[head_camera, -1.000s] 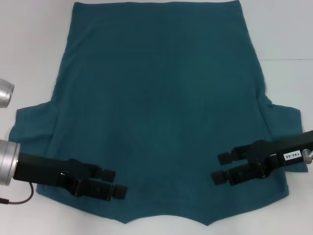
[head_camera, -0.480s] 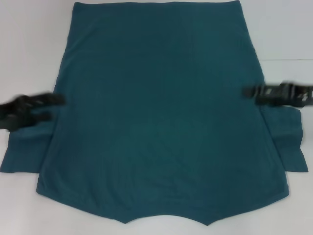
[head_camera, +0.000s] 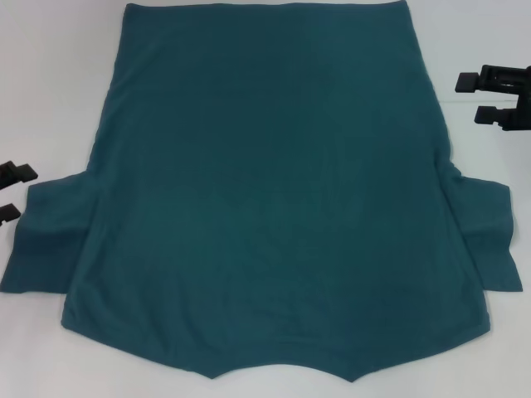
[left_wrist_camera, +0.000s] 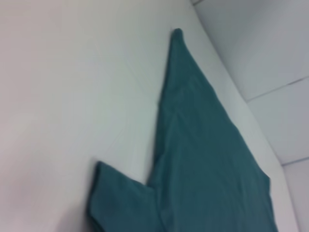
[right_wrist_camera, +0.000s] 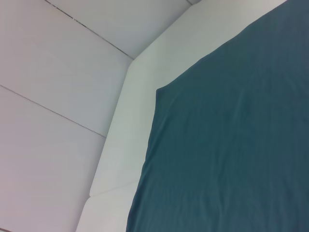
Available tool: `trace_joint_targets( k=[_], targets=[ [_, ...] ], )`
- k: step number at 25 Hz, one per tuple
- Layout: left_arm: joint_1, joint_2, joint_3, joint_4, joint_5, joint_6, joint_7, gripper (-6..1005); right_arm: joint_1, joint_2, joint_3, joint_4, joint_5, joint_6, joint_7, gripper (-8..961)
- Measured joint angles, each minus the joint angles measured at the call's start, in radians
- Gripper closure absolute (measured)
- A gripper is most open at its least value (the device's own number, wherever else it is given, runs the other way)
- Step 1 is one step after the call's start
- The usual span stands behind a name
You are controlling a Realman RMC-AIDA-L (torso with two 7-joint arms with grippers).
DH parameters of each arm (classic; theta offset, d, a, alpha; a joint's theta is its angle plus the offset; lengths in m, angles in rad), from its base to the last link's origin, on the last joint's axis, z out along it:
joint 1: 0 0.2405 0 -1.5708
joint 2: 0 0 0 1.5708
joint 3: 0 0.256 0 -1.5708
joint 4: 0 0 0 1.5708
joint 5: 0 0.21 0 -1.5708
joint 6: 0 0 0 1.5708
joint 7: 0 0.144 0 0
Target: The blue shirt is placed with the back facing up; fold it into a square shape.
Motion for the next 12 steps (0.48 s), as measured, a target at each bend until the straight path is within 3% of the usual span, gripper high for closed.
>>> trace_joint_targets(
  k=[12],
  targets=[
    [0.004,-0.004,0.002,-0.065,0.001,-0.151,0.084,146,0.006,0.002,-0.016,0.006,-0.001,0.005,0.003,31]
  ],
)
